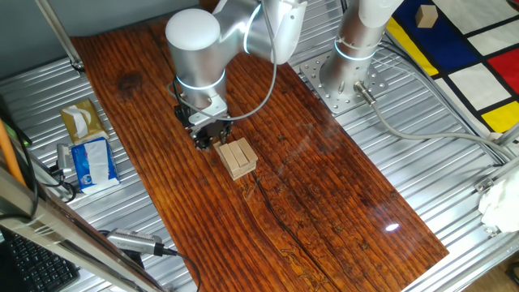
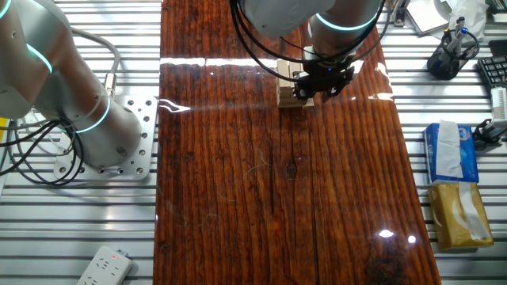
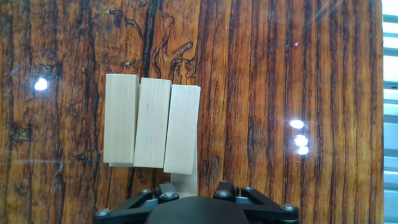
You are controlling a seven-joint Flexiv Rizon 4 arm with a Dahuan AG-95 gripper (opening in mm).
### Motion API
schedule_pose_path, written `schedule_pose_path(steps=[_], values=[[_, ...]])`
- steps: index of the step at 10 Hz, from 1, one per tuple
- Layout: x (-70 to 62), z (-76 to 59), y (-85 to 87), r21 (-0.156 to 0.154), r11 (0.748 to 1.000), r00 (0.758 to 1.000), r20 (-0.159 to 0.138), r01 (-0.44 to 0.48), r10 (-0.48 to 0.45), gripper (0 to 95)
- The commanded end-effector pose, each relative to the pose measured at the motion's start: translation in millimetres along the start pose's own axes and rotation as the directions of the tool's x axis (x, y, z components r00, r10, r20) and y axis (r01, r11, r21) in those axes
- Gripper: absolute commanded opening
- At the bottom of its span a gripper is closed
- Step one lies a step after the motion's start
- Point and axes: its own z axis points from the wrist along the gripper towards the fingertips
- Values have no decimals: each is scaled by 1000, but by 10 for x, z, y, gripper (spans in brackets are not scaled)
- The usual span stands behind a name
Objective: Play Jenga
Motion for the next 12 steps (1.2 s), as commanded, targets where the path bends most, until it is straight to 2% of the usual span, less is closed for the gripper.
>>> schedule_pose_path(steps=[1,12], values=[[1,1,-1,14,999,999,-6,-51,51,190],[1,1,-1,7,999,999,0,-41,41,190]])
